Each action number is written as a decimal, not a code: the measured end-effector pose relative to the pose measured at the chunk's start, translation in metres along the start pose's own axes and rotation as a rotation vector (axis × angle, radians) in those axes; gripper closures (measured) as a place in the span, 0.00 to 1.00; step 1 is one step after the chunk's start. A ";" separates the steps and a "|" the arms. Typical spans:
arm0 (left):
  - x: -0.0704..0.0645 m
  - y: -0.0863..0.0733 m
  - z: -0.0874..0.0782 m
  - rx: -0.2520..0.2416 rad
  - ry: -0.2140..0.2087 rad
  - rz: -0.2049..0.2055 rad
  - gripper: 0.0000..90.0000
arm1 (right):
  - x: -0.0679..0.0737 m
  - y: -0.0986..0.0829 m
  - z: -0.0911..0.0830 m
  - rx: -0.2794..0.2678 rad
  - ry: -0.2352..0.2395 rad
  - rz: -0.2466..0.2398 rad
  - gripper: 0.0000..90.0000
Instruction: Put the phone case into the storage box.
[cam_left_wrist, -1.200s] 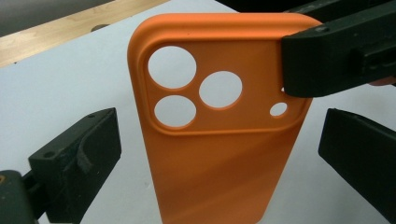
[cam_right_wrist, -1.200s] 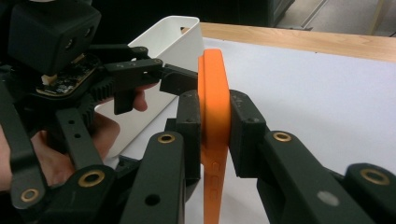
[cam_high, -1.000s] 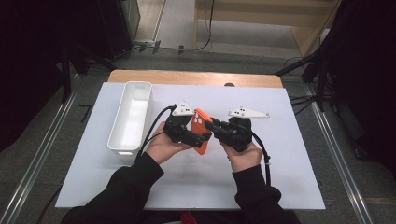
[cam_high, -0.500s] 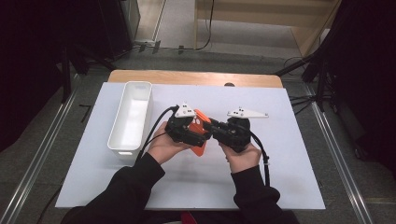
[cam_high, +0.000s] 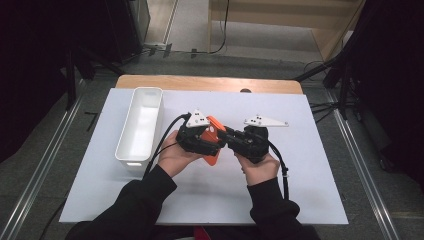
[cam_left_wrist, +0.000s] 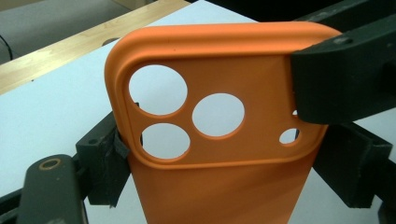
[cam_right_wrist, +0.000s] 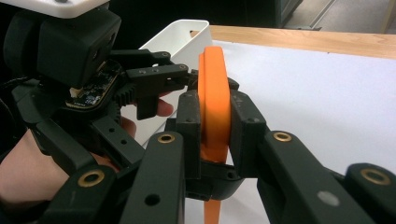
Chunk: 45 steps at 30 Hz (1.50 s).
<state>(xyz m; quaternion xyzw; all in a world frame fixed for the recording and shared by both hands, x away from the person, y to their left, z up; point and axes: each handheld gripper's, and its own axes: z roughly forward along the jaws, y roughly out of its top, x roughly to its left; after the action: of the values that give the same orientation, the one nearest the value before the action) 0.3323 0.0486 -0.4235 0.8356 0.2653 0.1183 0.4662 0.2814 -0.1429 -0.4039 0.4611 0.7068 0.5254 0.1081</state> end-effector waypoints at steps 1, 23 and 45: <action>0.000 0.000 0.000 -0.001 0.002 -0.002 0.17 | 0.000 0.000 0.000 -0.001 -0.001 0.000 0.83; 0.002 -0.001 0.001 0.039 -0.007 -0.018 0.18 | -0.004 0.011 -0.014 -0.028 0.007 -0.004 0.68; 0.006 0.002 -0.007 0.070 -0.064 -0.022 0.18 | -0.038 0.011 -0.034 -0.001 0.022 -0.008 0.51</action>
<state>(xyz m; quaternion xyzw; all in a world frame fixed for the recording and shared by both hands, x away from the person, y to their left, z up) 0.3351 0.0556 -0.4182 0.8519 0.2636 0.0768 0.4461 0.2867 -0.1938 -0.3931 0.4523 0.7097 0.5303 0.1026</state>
